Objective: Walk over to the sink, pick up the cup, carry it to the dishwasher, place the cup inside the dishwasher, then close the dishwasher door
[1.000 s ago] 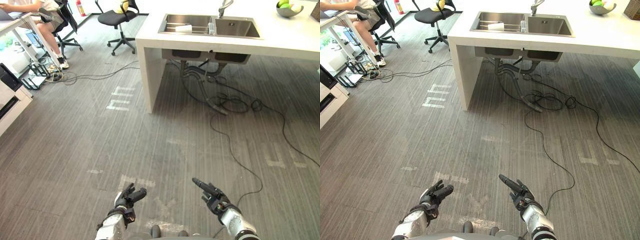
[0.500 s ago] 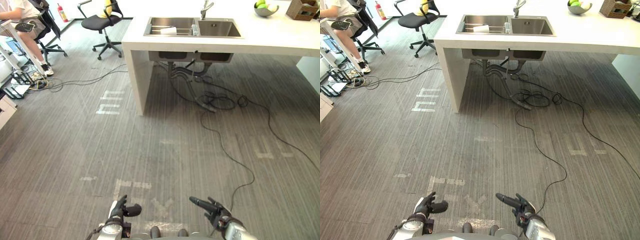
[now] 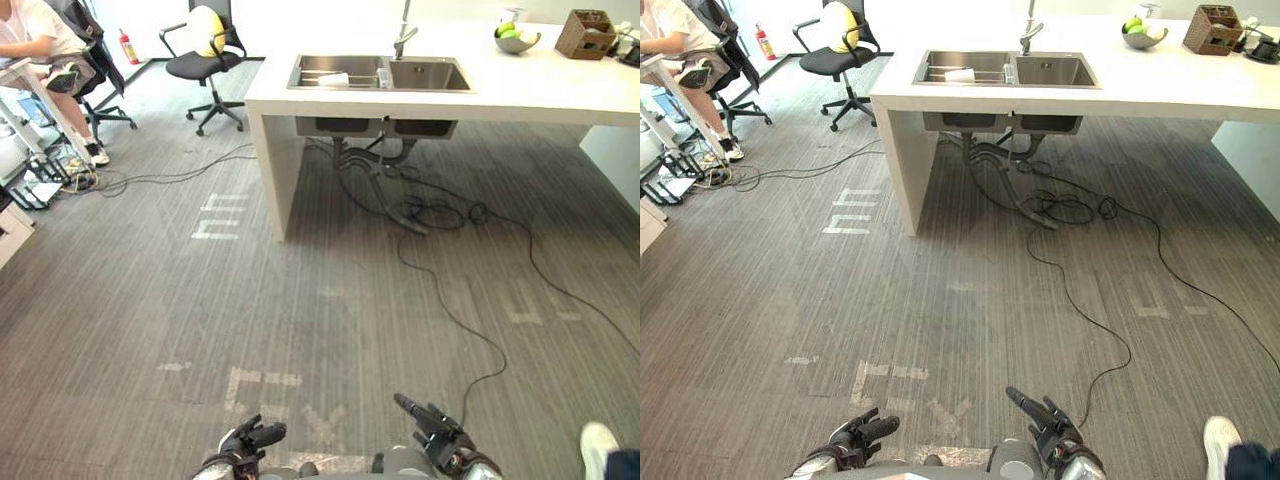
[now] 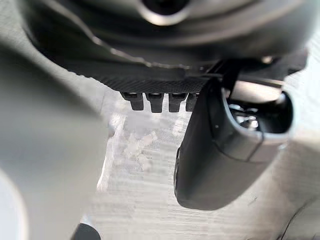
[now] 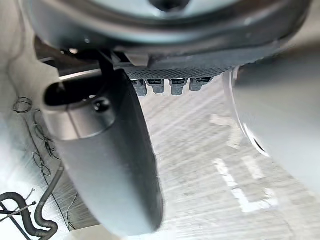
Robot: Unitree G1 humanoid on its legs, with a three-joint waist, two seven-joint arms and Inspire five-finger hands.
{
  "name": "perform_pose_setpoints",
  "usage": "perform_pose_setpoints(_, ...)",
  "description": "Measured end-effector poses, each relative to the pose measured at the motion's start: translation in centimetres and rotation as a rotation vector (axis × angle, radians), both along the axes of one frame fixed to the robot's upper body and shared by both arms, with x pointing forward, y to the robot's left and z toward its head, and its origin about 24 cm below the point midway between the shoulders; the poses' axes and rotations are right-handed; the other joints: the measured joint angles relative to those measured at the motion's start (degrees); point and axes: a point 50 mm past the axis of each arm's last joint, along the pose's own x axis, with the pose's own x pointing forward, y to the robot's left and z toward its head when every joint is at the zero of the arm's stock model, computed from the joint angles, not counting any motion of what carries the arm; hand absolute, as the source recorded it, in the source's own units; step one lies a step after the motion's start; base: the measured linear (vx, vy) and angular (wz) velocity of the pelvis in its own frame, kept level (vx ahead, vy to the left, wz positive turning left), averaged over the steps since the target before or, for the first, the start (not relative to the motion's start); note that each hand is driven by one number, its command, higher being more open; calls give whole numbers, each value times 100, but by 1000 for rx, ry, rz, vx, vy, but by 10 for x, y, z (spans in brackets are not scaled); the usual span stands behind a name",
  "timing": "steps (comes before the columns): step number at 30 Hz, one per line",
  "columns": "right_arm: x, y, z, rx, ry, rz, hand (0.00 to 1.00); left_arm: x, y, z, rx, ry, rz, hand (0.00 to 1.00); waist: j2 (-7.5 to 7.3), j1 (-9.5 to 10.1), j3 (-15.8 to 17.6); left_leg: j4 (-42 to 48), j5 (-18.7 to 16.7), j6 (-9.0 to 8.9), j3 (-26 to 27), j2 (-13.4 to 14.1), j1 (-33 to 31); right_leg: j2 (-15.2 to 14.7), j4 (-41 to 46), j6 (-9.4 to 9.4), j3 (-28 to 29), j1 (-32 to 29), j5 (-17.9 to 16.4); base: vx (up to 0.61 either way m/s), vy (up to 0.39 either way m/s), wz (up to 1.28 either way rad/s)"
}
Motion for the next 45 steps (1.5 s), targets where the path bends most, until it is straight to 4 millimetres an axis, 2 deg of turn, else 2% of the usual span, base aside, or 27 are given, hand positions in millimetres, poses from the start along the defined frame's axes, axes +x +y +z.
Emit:
perform_pose_setpoints(2,10,1,3,-1,-13,-4,100,5,3,2,-24,-2,20,100,-57,-21,187,-71,42,-9,-123,49,347,-5,519,-10,137,-50,173,109,-122,21)
perform_pose_setpoints(3,11,2,3,5,-19,-12,100,6,3,2,-29,-1,24,100,-30,-35,199,-52,32,-21,-179,93,391,67,430,48,199,-43,-69,117,-149,25)
perform_pose_setpoints(4,17,5,5,7,-30,-7,100,11,1,4,-40,-15,33,100,13,-51,231,-14,-16,-72,-214,206,393,253,-176,123,358,-64,-466,121,-176,24)
perform_pose_setpoints(6,30,16,10,-5,-62,19,100,22,-2,8,-49,-43,48,100,5,-39,288,85,-128,-188,-270,363,385,437,-1244,221,546,-108,-429,128,-186,15)
perform_pose_setpoints(9,41,34,18,-2,-97,-3,100,30,-3,14,-47,-78,93,100,-169,-13,307,386,-459,-460,-328,431,385,367,-3048,498,715,-66,340,197,-248,7)
perform_pose_setpoints(10,42,34,19,-7,-103,-16,100,31,-6,16,-52,-86,102,100,-254,-6,313,527,-606,-601,-328,427,441,290,-3122,502,555,33,1029,193,-225,6)
perform_pose_setpoints(11,42,32,20,-13,-105,-24,100,31,-10,16,-58,-86,93,100,-186,-9,319,597,-653,-672,-344,483,451,332,-3029,352,474,33,1010,261,-255,7)
perform_pose_setpoints(12,42,27,22,-26,-109,-41,100,29,-17,16,-78,-88,80,100,-98,-29,317,667,-755,-779,-362,625,455,434,-2803,105,415,-25,826,247,-208,12)
perform_pose_setpoints(14,35,20,21,-33,-102,-76,100,31,-24,17,-103,-93,74,100,6,-63,312,694,-906,-907,-450,799,481,505,-2302,-22,282,-152,376,254,-216,19)
perform_pose_setpoints(18,10,2,14,-65,-41,-87,100,21,-29,12,-103,-81,69,100,216,-174,52,910,-1307,-759,-481,1021,463,585,-1492,-186,143,-494,-538,264,-149,9)
perform_pose_setpoints(21,-4,-15,11,-117,6,-42,100,25,-35,14,-111,-149,89,100,416,-184,34,3617,-751,-1103,-242,1323,-742,600,-1508,-213,106,-214,-746,438,-151,4)
perform_pose_setpoints(22,-9,-20,11,-135,19,-9,100,25,-37,16,-106,-185,105,100,591,-183,4,4900,22,-1136,-258,1600,-1317,742,-1688,-311,120,103,-827,446,-97,-17)
perform_pose_setpoints(24,-7,-24,12,-148,11,24,100,29,-36,23,-101,-258,131,100,735,-146,54,6646,-97,-1079,-503,1593,-2276,932,-2111,-392,174,715,-889,476,-58,-28)
perform_pose_setpoints(26,2,-21,14,-142,-8,49,100,35,-34,37,-101,-355,167,100,697,-9,101,6698,-346,-1037,-435,1189,-2904,980,-2601,-363,370,1284,-866,472,-17,-51)
perform_pose_setpoints(28,11,-15,16,-139,-25,90,100,43,-32,53,-98,-448,179,100,628,162,151,5386,-391,-951,-121,926,-3148,976,-2926,-354,563,1657,-860,480,19,-65)
perform_pose_setpoints(30,17,-10,17,-140,-31,126,100,50,-33,68,-99,-530,193,100,634,230,156,3010,-182,-989,-89,609,-3018,988,-3128,-346,659,1900,-863,484,48,-57)
perform_pose_setpoints(31,17,-10,16,-139,-28,131,100,55,-34,75,-99,-573,205,100,668,311,163,1406,653,-984,-123,458,-2720,1025,-3149,-205,768,2089,-954,515,113,-62)
perform_pose_setpoints(32,10,-9,13,-129,-8,132,100,56,-35,82,-96,-607,221,100,837,344,164,499,2030,-879,-156,531,-2386,1221,-3144,-19,897,2397,-1135,513,149,-59)
perform_pose_setpoints(33,4,-6,10,-114,12,125,100,56,-33,85,-88,-629,228,100,914,349,161,525,2152,-285,-102,599,-2252,1314,-3140,14,914,2590,-1294,454,171,4)
perform_pose_setpoints(34,-1,0,5,-83,36,103,100,69,-30,94,-75,-675,219,100,622,244,216,711,1721,22,-38,333,-2230,1132,-3120,15,840,2766,-1434,369,167,53)
perform_pose_setpoints(35,-4,-4,3,-79,52,97,100,85,-33,108,-89,-746,220,100,554,259,267,852,1483,95,-27,224,-2349,1038,-3108,74,818,2776,-1394,332,144,64)
perform_pose_setpoints(38,-15,-12,-3,-70,114,39,100,96,-32,129,-110,-849,247,100,551,358,285,1230,1010,134,-2,134,-2453,896,-2902,202,833,2764,-1232,251,104,11)
perform_pose_setpoints(39,-25,-15,-7,-62,149,1,100,98,-31,136,-116,-886,257,100,552,409,263,1356,819,132,42,62,-2392,784,-2379,253,834,2603,-1179,238,102,-4)
perform_pose_setpoints(41,-41,-19,-11,-57,202,-55,100,100,-29,139,-107,-905,266,100,355,482,155,1072,676,52,248,-175,-2133,320,-921,397,912,1867,-950,323,93,-5)
perform_pose_setpoints(42,-51,-26,-11,-71,221,-81,100,99,-27,138,-80,-892,263,100,369,455,35,1214,393,334,292,-387,-2020,-35,511,1071,1057,1190,-265,375,50,7)
perform_pose_setpoints(43,-55,-27,-11,-73,227,-92,100,98,-26,136,-73,-880,265,100,309,392,31,1096,365,371,267,-479,-1897,-130,829,1217,1107,1012,173,484,72,11)
perform_pose_setpoints(45,-63,-26,-13,-84,241,-96,100,93,-23,133,-51,-856,286,100,406,240,-55,760,358,401,167,-549,-1575,-266,1444,1095,1098,648,915,368,104,7)
